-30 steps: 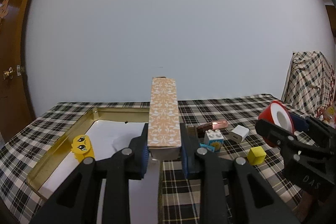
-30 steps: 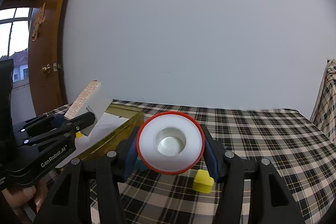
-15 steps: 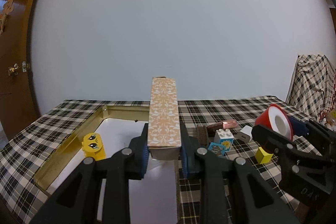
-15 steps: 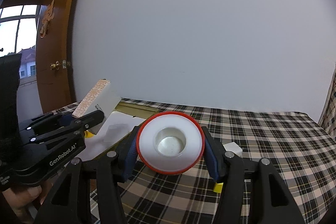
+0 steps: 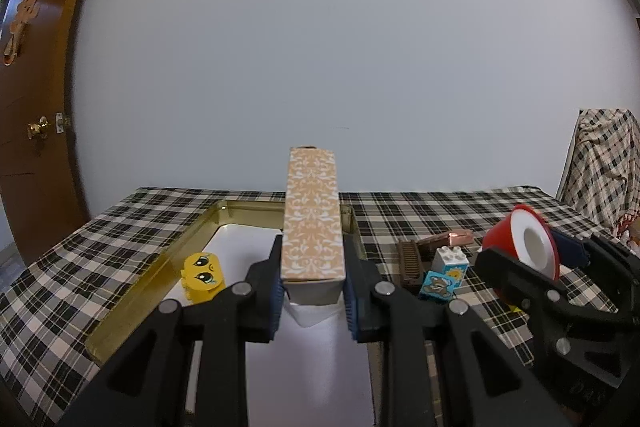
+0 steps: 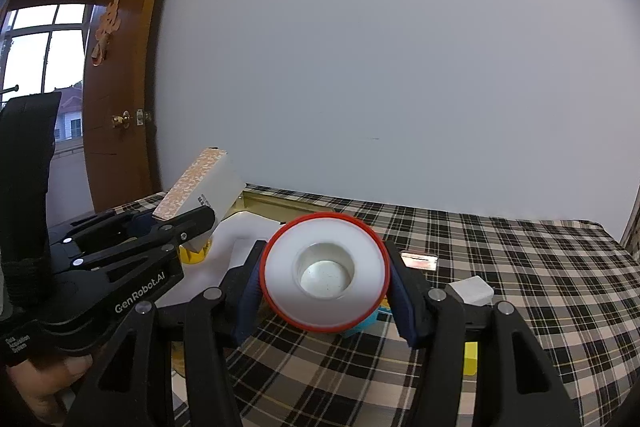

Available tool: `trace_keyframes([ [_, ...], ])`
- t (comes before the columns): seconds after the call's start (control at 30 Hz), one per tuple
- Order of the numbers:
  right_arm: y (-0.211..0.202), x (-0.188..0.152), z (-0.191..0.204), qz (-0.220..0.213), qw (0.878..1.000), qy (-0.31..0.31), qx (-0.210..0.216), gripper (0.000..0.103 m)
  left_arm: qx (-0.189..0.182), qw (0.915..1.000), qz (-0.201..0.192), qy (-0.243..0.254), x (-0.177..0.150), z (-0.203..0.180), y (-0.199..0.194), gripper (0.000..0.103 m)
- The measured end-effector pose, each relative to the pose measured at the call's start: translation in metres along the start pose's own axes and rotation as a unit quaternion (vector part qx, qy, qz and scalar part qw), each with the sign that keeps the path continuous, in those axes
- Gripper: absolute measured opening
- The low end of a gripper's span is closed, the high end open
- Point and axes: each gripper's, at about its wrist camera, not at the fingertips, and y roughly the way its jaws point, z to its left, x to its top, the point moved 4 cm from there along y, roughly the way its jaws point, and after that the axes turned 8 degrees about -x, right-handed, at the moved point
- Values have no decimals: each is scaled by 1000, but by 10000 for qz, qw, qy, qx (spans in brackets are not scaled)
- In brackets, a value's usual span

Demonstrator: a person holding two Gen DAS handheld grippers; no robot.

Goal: Organize rigid objects

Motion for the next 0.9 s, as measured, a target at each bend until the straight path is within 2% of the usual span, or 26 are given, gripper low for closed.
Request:
trace_keyframes([
  [0.9,14,3,35,46,9989,-272,373,58,253,9994,72,-206,-2,35,-4,23],
])
